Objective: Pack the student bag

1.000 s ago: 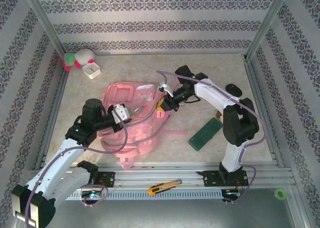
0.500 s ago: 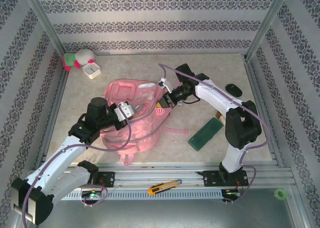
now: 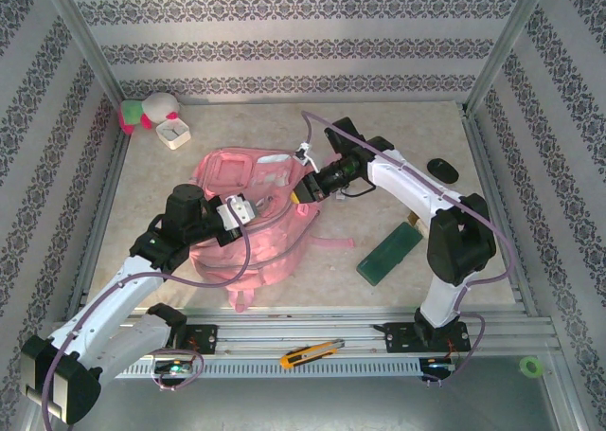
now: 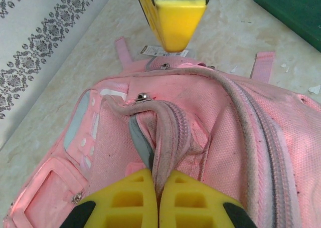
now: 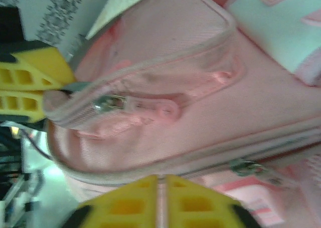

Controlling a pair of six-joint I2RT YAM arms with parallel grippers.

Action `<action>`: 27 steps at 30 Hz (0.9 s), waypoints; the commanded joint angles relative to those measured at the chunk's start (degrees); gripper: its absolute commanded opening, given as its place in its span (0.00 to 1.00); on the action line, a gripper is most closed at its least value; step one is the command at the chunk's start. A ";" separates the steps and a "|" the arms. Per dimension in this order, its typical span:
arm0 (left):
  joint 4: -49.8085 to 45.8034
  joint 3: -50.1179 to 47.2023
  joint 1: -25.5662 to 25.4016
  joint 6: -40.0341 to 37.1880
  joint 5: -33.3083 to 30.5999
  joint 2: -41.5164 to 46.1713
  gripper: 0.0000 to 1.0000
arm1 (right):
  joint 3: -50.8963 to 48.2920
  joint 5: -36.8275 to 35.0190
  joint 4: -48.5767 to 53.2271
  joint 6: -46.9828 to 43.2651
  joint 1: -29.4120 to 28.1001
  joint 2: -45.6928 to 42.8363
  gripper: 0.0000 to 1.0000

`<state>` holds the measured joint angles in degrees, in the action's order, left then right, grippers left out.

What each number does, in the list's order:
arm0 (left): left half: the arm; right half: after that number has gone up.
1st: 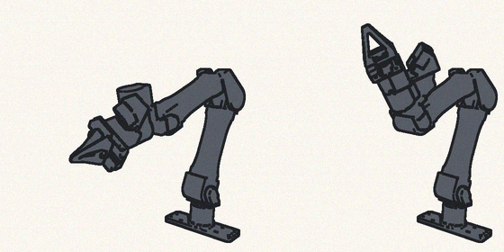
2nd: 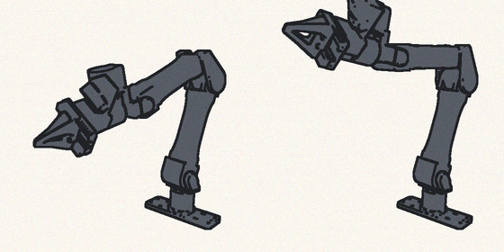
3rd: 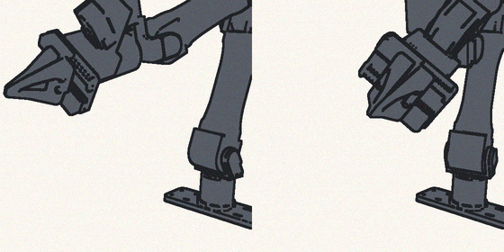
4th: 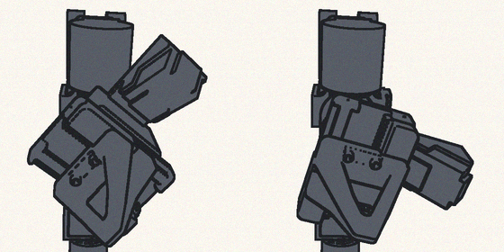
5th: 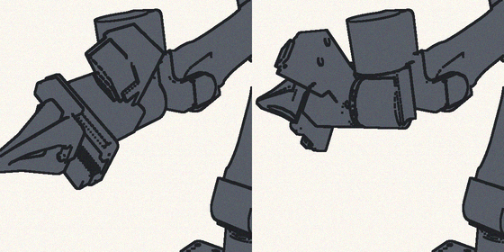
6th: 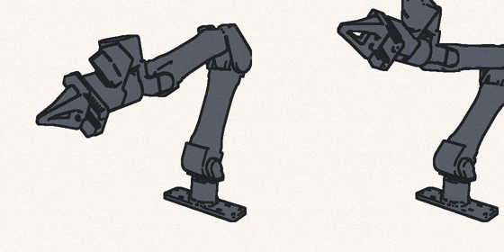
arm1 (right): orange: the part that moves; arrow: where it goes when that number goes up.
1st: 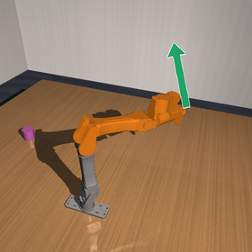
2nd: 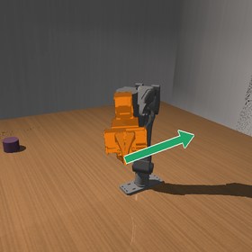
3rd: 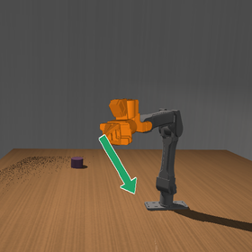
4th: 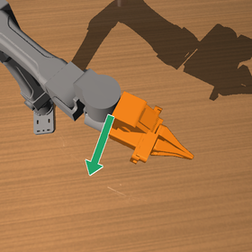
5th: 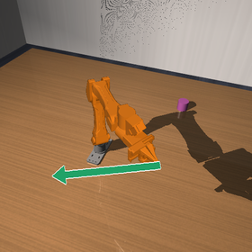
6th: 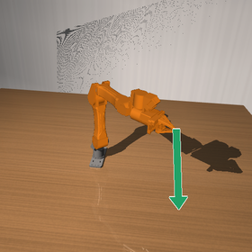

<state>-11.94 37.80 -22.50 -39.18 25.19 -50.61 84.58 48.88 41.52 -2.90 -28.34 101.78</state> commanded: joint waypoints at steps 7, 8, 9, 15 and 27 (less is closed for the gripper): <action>8.35 -2.95 2.82 2.91 10.87 5.56 0.00 | -3.16 -4.06 -1.61 -29.51 2.55 -2.44 0.44; 8.71 -3.01 2.83 3.14 11.12 5.68 0.00 | -2.81 -2.66 -1.04 -31.33 2.58 -1.77 0.44; 9.10 -3.06 2.90 3.39 11.44 5.78 0.00 | -2.38 -1.53 -0.38 -33.72 2.48 -0.89 0.44; 9.13 -2.40 3.07 3.33 12.39 5.86 0.00 | -1.69 -2.60 0.61 -40.76 1.33 2.53 0.44; 9.31 -1.66 3.01 4.16 17.17 6.08 0.00 | -2.17 -0.80 -9.21 -37.54 0.04 6.67 0.39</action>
<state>-10.50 33.80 -19.75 -36.36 35.07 -46.85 81.78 44.49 37.76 -41.54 -27.92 106.00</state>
